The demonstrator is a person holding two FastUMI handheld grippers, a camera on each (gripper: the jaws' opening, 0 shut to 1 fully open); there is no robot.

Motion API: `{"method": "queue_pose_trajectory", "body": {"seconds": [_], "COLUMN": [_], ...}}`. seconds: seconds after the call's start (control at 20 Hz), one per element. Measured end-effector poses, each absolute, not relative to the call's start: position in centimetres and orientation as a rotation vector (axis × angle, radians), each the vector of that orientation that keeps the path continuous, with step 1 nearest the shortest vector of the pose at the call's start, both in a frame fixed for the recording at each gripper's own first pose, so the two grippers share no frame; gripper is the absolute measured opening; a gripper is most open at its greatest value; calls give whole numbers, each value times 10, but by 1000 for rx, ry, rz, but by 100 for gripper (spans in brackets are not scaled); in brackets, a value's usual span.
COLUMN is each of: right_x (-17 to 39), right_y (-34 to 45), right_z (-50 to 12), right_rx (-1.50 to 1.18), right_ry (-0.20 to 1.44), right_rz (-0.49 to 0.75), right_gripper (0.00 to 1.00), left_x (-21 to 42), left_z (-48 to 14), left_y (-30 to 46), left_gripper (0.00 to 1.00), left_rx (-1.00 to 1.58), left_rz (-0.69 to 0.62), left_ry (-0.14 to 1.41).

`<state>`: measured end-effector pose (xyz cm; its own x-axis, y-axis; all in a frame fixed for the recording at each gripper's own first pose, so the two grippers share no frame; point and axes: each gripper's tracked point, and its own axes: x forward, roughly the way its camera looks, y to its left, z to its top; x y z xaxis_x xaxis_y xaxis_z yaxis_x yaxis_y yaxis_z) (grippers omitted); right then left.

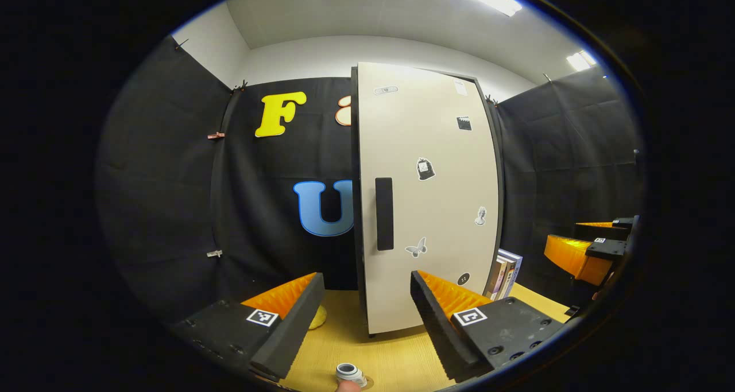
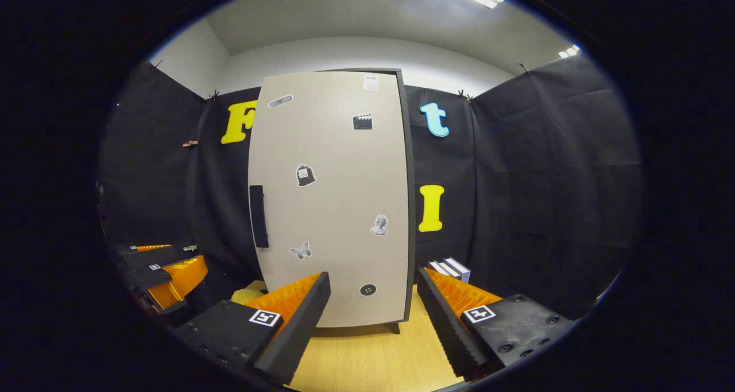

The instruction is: Open the cabinet door with the right hand, grasp the bottle in the cabinet with the left hand and place it on the coaster, then close the cabinet door with the right hand.

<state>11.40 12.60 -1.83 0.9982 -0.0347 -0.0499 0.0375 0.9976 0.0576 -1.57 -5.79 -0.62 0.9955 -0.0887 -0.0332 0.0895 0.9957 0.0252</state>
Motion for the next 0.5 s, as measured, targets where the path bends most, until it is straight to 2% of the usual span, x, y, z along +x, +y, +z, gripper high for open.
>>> {"method": "queue_pose_trajectory", "body": {"seconds": [0.5], "right_x": [116], "right_y": [127], "right_z": [-16], "right_rx": [17], "right_ry": [34], "right_rz": [-40], "right_gripper": [99], "left_x": [-10], "left_z": [-9], "left_y": [-66], "left_gripper": [95], "left_rx": [27], "left_rz": [-103], "left_ry": [43]}}
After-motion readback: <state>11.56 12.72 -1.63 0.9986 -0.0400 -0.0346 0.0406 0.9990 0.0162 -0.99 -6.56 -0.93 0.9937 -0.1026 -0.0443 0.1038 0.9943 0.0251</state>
